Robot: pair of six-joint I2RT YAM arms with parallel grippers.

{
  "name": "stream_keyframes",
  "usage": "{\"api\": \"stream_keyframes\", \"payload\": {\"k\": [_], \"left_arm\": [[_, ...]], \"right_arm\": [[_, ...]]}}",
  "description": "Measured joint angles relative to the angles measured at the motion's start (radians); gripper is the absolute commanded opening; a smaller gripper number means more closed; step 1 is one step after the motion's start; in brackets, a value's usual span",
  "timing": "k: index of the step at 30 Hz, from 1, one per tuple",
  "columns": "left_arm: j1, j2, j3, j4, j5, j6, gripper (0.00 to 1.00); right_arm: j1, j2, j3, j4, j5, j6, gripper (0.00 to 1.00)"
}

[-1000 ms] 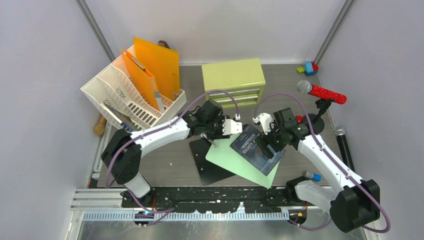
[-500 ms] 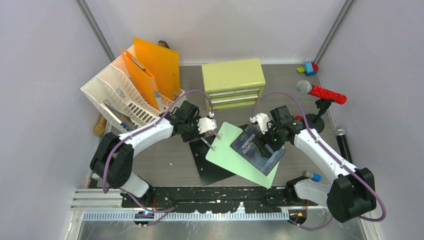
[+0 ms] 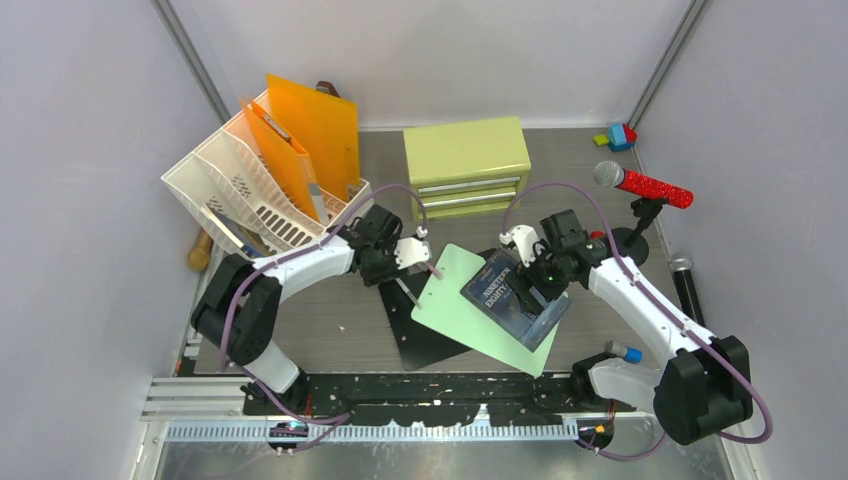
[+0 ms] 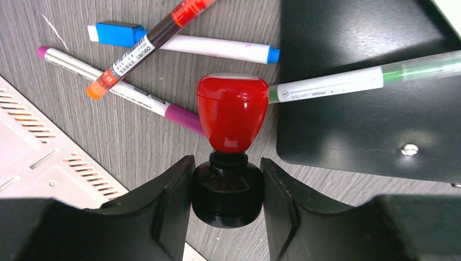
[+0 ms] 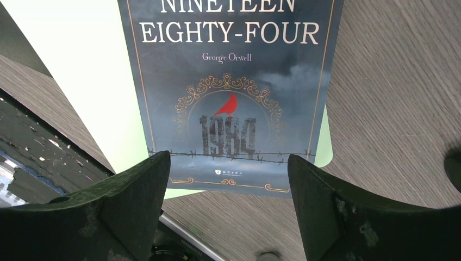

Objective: Organize the desk
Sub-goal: Place the stationery at the center of the board.

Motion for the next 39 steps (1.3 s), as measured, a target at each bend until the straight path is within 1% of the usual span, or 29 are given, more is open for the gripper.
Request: {"api": "stream_keyframes", "payload": {"k": [6, 12, 17, 18, 19, 20, 21, 26, 29, 32, 35, 39], "left_arm": [[0.008, 0.043, -0.002, 0.034, -0.061, -0.004, 0.54], [0.013, 0.076, -0.002, 0.063, -0.092, -0.018, 0.65], [0.014, 0.070, -0.001, 0.077, -0.093, -0.034, 0.80], [0.014, 0.066, -0.001, 0.074, -0.087, -0.043, 0.84], [0.015, 0.059, -0.001, 0.068, -0.077, -0.053, 0.90], [0.015, 0.050, 0.002, 0.059, -0.064, -0.061, 0.94], [0.015, 0.040, 0.008, 0.049, -0.053, -0.069, 0.95], [0.008, -0.020, 0.095, -0.017, 0.069, -0.153, 0.95], [-0.004, -0.037, 0.163, -0.039, 0.177, -0.217, 0.95], [-0.023, -0.021, 0.230, -0.054, 0.291, -0.298, 0.94], [-0.041, 0.055, 0.326, -0.064, 0.406, -0.400, 0.93], [-0.059, 0.216, 0.457, -0.063, 0.539, -0.531, 0.92]], "right_arm": [[0.000, 0.000, 0.000, 0.000, -0.002, -0.004, 0.85], [0.000, 0.000, 0.000, 0.000, -0.002, -0.006, 0.86], [0.000, 0.000, 0.000, -0.007, 0.001, -0.014, 0.87], [0.000, 0.001, 0.000, -0.011, 0.005, -0.015, 0.87], [0.000, 0.002, 0.000, -0.013, 0.010, -0.018, 0.87], [0.000, 0.004, 0.000, -0.015, 0.016, -0.020, 0.88], [0.000, 0.006, 0.000, -0.016, 0.021, -0.023, 0.88], [0.000, 0.026, 0.000, -0.022, 0.053, -0.043, 0.88], [0.000, 0.029, -0.001, -0.023, 0.085, -0.069, 0.88], [0.000, 0.015, -0.018, -0.029, 0.118, -0.105, 0.88], [0.000, -0.027, -0.040, -0.062, 0.142, -0.148, 0.88], [-0.001, -0.105, -0.056, -0.124, 0.166, -0.219, 0.88]]}}
